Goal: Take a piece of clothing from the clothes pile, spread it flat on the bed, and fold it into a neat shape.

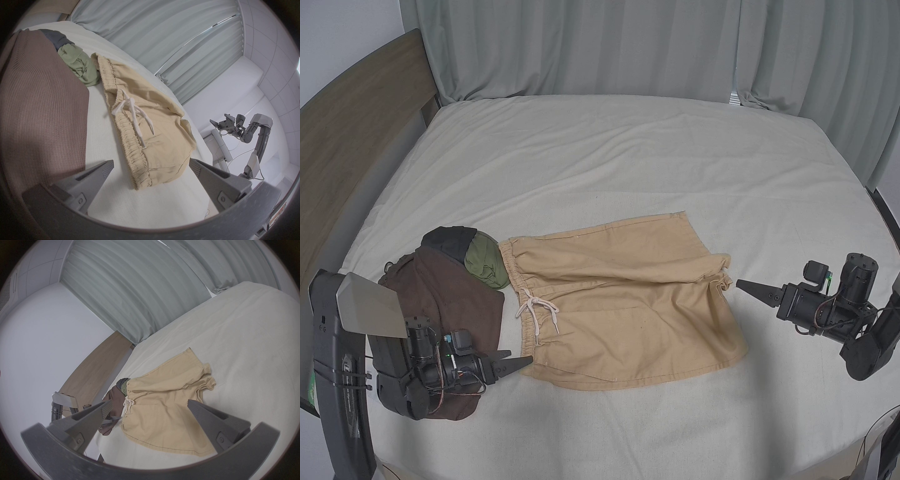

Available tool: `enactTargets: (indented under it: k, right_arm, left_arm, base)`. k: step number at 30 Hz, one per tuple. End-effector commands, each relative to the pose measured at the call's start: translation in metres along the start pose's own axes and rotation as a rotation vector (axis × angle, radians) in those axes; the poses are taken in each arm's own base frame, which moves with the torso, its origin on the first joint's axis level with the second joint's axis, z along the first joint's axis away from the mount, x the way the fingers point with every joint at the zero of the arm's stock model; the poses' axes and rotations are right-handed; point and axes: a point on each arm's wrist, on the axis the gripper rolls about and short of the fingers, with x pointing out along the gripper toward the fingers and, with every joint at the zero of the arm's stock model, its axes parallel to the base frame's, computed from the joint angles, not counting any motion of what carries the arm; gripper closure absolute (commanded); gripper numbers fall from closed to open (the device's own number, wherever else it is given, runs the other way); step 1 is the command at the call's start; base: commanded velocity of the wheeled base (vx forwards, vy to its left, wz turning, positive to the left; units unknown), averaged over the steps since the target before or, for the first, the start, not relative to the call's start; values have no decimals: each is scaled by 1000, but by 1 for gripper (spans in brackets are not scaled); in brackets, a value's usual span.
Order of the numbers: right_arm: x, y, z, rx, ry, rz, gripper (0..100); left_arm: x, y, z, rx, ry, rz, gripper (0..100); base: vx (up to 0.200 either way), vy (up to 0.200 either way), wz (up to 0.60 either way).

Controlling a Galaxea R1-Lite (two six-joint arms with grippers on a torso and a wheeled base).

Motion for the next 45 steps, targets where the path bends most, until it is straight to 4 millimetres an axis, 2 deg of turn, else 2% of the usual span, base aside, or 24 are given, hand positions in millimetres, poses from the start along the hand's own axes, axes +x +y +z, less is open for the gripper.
enactTargets:
  k: [1,19,39,40,45]
  right_arm:
    - [0,-1,0,1,0,-2,0]
    - [0,-2,1,-1,-4,-3,0]
    - [0,-3,-1,4,1,-7,0]
    - [1,-4,-2,7,5,-9,0]
    - [0,-6,-6,21,24,-20,0]
  left_arm:
    - [5,6,-11,-23,25,5,0]
    - [26,7,-22,-18,55,-5,0]
    - [33,7,-28,-20,72,-18,0]
    - [34,8,-28,-18,69,-18,100]
    - [31,12,-25,-18,55,-9,100]
  base:
    - [0,0,0]
    - [0,0,0]
    - [0,0,0]
    - [0,0,0]
    - [0,0,0]
